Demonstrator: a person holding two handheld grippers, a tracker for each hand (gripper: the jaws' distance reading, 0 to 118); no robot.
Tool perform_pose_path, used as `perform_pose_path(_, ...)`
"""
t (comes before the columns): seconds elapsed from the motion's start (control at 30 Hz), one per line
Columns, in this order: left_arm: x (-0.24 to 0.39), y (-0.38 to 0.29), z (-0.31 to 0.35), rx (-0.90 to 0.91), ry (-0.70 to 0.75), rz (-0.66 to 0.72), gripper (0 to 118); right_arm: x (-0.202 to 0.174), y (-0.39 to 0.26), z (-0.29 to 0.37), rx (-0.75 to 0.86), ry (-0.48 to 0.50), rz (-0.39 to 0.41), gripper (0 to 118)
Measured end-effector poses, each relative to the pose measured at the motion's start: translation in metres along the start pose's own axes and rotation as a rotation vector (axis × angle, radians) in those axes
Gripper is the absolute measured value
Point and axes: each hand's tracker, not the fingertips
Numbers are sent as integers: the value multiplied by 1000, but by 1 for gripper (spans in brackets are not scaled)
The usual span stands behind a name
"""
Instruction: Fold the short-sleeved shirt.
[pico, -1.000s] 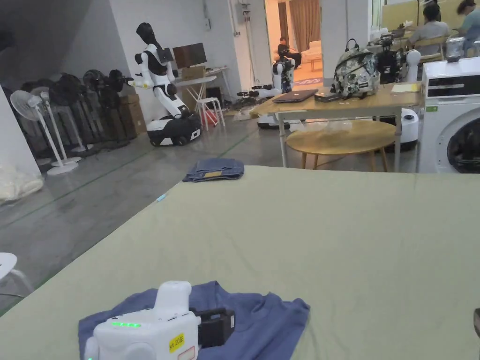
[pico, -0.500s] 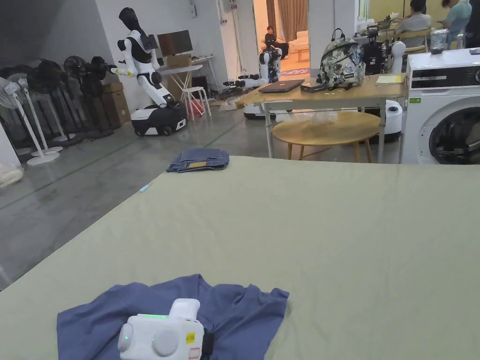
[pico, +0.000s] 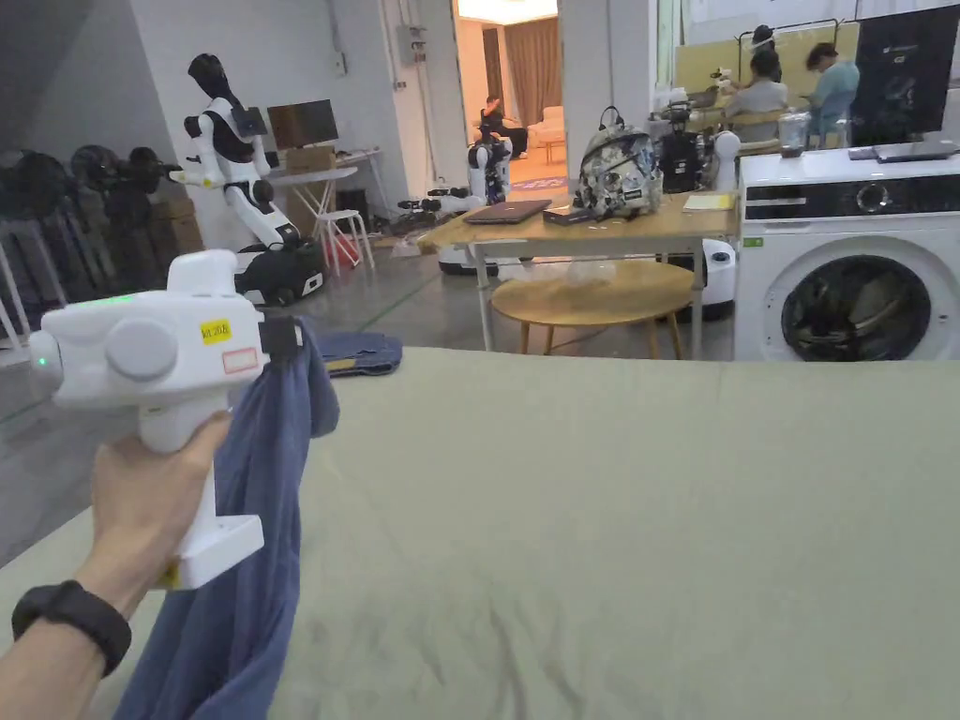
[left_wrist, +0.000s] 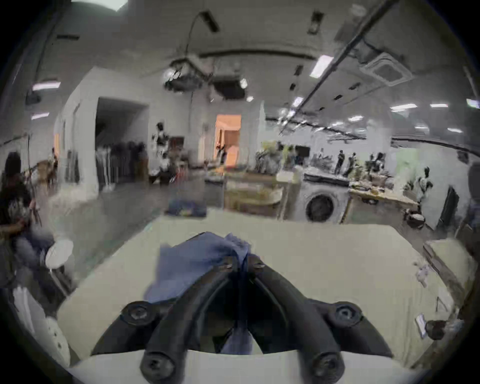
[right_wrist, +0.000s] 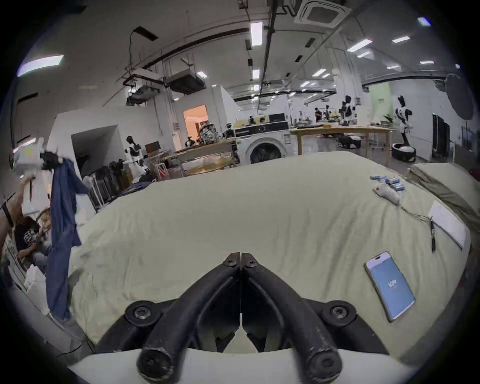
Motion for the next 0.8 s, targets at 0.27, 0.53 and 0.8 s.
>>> perform_pose_path(0.27, 184, -77, -67, -203, -389, -41, 0, 22, 7, 31, 49, -80, -58, 0)
perform_pose_path(0.53, 415, -342, -39, -690, -776, -18, 0, 47, 0, 63, 56, -181, -81, 0)
perform_pose_path(0.8, 483, -406, 58, -764, -1016, -46, 36, 64, -10, 78, 24, -241, -108, 0)
